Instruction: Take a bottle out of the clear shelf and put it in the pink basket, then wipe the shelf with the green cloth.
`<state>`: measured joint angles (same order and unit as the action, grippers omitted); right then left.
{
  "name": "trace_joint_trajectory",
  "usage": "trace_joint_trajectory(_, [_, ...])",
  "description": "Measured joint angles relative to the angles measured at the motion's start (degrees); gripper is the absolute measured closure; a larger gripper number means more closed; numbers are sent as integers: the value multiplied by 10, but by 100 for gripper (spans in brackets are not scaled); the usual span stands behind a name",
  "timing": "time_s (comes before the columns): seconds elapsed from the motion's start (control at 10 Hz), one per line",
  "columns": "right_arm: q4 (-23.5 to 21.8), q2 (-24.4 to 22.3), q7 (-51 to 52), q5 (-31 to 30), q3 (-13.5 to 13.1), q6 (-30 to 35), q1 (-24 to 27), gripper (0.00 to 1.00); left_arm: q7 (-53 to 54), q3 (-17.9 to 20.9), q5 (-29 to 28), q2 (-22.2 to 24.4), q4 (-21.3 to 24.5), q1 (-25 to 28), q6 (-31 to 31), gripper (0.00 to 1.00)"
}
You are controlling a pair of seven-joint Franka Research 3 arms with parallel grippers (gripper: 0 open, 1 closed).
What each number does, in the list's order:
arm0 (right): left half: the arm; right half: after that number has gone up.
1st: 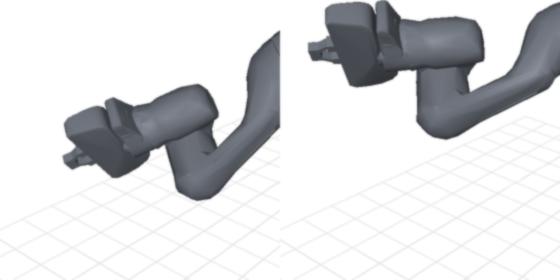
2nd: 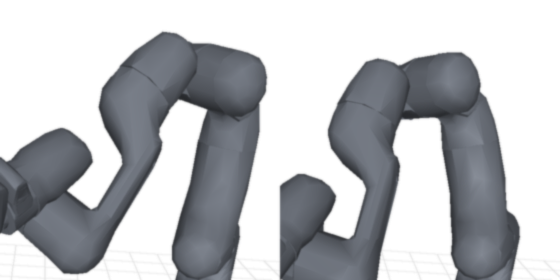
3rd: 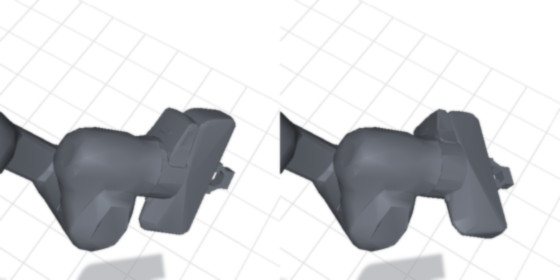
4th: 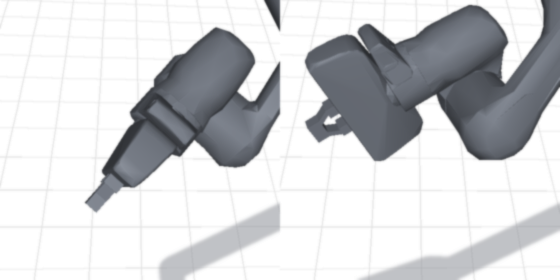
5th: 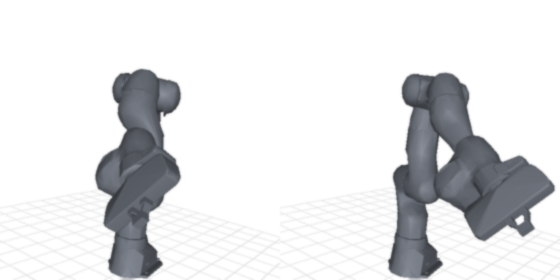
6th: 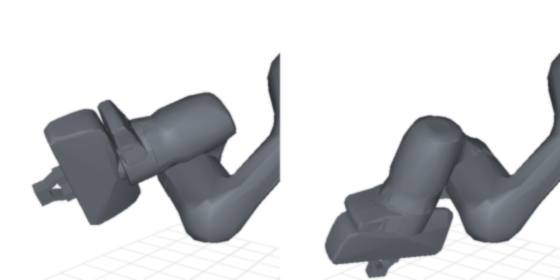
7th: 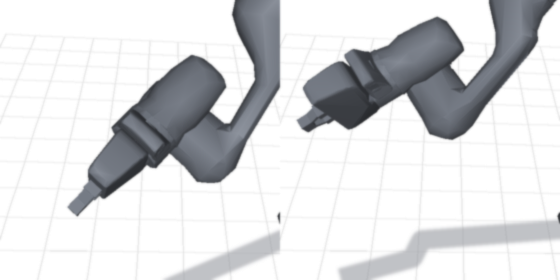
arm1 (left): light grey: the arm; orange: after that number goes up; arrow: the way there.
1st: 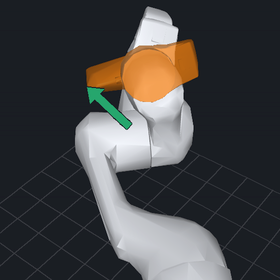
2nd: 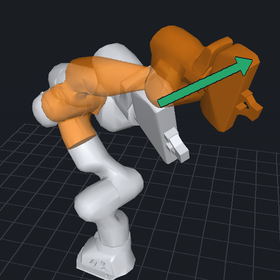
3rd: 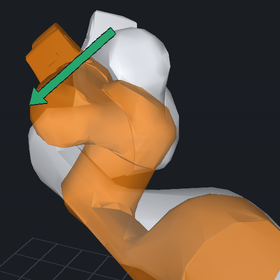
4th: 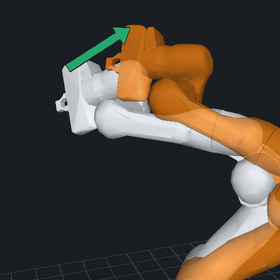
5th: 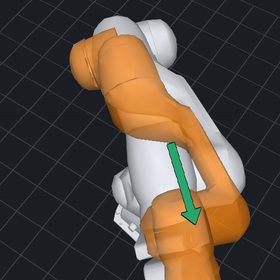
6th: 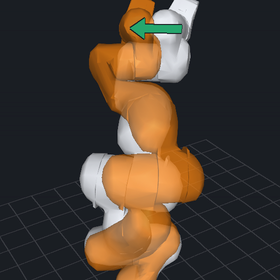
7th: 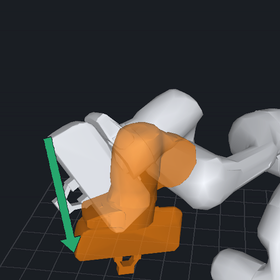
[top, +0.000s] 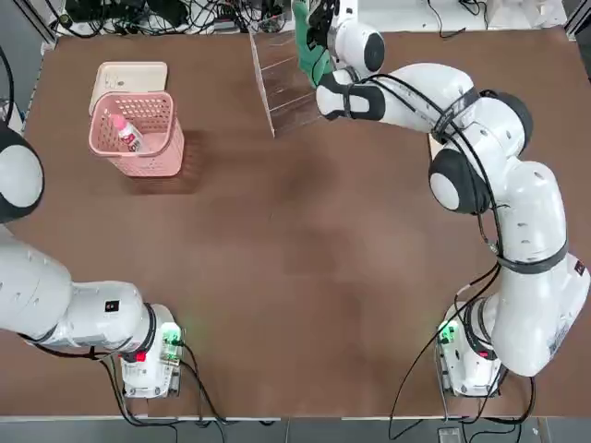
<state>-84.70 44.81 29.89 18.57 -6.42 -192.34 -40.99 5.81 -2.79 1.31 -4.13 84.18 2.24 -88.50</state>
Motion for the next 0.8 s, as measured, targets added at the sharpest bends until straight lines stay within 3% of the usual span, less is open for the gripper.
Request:
trace_joint_trajectory(0.3, [26,-1,0,-10,0,-1,8,97,-2,-2,0,0,-2,-6,-8,0])
trace_joint_trajectory(0.8, [28,2,0,-17,0,0,14,97,1,1,0,-4,-2,21,-9,0])
